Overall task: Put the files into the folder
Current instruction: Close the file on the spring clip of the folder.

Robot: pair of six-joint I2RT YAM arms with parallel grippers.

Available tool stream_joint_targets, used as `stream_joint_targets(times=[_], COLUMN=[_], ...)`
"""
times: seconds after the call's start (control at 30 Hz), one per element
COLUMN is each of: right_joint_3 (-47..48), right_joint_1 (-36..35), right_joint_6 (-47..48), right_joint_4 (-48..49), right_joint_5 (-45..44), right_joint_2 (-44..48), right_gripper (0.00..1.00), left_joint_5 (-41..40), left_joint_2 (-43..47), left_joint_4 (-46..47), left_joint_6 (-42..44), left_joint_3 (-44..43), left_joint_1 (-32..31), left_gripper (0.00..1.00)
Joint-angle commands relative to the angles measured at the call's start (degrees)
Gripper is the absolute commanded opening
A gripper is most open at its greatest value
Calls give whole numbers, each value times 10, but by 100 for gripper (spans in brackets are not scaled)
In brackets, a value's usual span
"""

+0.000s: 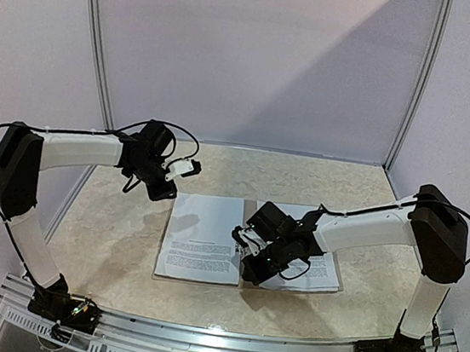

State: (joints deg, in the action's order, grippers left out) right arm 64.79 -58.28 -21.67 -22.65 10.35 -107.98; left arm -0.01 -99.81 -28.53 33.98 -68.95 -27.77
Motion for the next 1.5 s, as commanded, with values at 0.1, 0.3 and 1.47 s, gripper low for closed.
stream_joint_targets(times=[0.1, 0.3, 1.47], right_joint_3=[-9, 5, 145], right_joint_1=[15, 23, 84], right_joint_6=[14, 21, 79], right_joint_4=[47, 51, 47], right_joint_5=[-4, -20, 16], right_joint_2=[-22, -29, -94], right_gripper=[3, 3, 2], left_joint_5=[45, 48, 53], left_joint_2=[7, 4, -11], left_joint_4=[-21, -19, -32], left_joint_6=[-2, 0, 1], left_joint_3=[53, 64, 66], left_joint_1=[-7, -6, -6], left_gripper=[41, 42, 43])
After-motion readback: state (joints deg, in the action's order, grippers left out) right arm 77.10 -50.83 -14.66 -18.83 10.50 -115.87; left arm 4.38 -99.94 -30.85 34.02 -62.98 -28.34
